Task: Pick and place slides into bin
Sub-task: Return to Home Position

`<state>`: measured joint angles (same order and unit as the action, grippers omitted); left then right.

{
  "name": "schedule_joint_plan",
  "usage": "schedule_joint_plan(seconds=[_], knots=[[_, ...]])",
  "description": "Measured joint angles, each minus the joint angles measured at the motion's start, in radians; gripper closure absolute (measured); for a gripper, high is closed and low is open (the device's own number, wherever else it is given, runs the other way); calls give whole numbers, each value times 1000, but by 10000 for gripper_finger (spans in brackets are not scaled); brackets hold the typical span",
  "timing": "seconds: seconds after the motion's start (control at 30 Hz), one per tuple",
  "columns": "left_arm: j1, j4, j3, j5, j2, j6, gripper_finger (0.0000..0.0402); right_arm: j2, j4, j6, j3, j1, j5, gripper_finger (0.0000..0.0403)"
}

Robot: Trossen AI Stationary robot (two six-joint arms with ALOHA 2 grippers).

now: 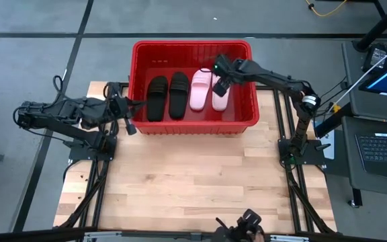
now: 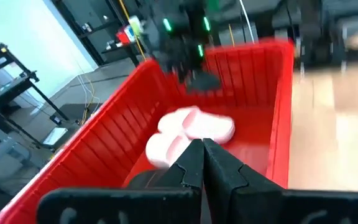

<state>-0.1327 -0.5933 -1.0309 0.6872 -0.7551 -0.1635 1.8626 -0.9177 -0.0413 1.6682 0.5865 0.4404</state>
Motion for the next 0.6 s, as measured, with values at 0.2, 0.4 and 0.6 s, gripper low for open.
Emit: schedule_joint_plan(seconds=[0.2, 0.4, 0.6], knots=[[0, -91, 0, 0, 10, 6, 399, 0, -253, 64, 237, -8, -110, 334], [0, -93, 1, -20, 71, 12, 399, 0, -352, 64, 457, -61, -128, 392], [0, 85, 154, -164, 220, -37, 399, -1, -338, 64, 588, -176, -127, 396]])
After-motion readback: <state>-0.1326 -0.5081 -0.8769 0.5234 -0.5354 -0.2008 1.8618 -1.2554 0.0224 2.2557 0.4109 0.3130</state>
